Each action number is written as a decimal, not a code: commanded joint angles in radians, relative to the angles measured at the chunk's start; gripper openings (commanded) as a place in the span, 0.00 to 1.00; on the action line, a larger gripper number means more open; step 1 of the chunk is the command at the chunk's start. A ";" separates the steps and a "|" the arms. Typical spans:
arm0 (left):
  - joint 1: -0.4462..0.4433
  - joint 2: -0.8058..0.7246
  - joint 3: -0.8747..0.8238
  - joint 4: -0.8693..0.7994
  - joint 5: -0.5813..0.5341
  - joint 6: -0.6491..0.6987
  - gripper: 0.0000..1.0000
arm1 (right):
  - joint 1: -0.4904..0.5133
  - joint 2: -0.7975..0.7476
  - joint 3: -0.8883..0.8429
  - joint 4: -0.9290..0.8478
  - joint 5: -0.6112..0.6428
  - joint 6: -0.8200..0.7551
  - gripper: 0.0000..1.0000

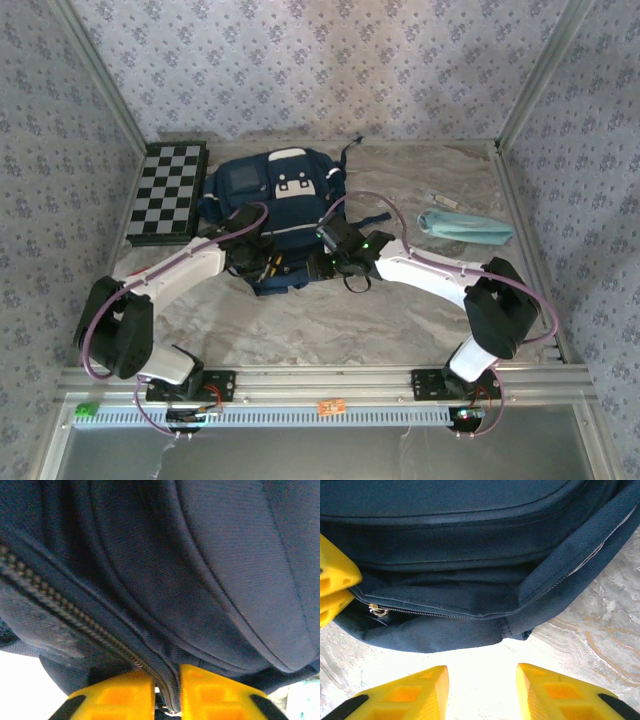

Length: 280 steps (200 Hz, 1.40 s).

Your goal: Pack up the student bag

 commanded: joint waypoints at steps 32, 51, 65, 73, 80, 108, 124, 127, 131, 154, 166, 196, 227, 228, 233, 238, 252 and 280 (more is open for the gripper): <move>0.036 -0.041 0.052 -0.019 0.010 -0.050 0.00 | 0.046 -0.017 0.041 0.010 -0.002 -0.082 0.48; 0.064 -0.095 0.053 -0.009 0.041 -0.059 0.00 | 0.082 0.009 0.105 0.002 0.001 -0.132 0.51; 0.082 -0.139 0.040 0.002 0.054 -0.069 0.00 | 0.097 0.028 0.137 0.008 -0.010 -0.150 0.53; 0.095 -0.161 0.039 -0.005 0.062 -0.073 0.00 | 0.100 0.038 0.153 0.019 -0.025 -0.156 0.53; 0.102 -0.177 0.034 -0.007 0.071 -0.078 0.00 | 0.099 0.045 0.158 0.041 -0.054 -0.172 0.54; 0.125 -0.232 0.013 0.016 0.100 -0.112 0.00 | 0.101 0.108 0.171 0.119 -0.039 -0.209 0.51; 0.144 -0.255 0.004 0.049 0.126 -0.134 0.00 | 0.120 0.149 0.168 0.167 0.003 -0.234 0.48; 0.146 -0.259 0.006 0.049 0.129 -0.138 0.00 | 0.122 0.155 0.161 0.184 0.005 -0.239 0.47; 0.149 -0.263 0.009 0.048 0.132 -0.143 0.00 | 0.127 0.162 0.150 0.211 0.006 -0.242 0.45; 0.162 -0.294 0.016 0.052 0.149 -0.182 0.00 | 0.169 0.192 0.035 0.383 -0.006 -0.270 0.37; 0.164 -0.311 -0.006 0.071 0.162 -0.222 0.00 | 0.171 0.216 0.022 0.400 -0.027 -0.255 0.31; 0.166 -0.361 -0.079 0.122 0.184 -0.294 0.00 | 0.191 0.100 -0.072 0.475 0.033 -0.248 0.29; 0.168 -0.397 -0.106 0.125 0.182 -0.312 0.00 | 0.144 -0.060 -0.126 0.475 -0.008 -0.197 0.40; 0.168 -0.397 -0.105 0.125 0.181 -0.311 0.00 | 0.140 -0.061 -0.123 0.471 -0.012 -0.194 0.40; 0.168 -0.397 -0.102 0.121 0.181 -0.309 0.00 | 0.123 -0.064 -0.106 0.437 -0.028 -0.183 0.41; 0.168 -0.396 -0.098 0.114 0.181 -0.306 0.00 | 0.108 -0.061 -0.085 0.398 -0.036 -0.172 0.43; 0.167 -0.389 -0.094 0.121 0.186 -0.305 0.00 | 0.090 -0.042 -0.035 0.322 -0.044 -0.149 0.45; 0.167 -0.381 -0.076 0.117 0.186 -0.303 0.00 | 0.100 0.022 0.122 0.196 -0.067 -0.118 0.46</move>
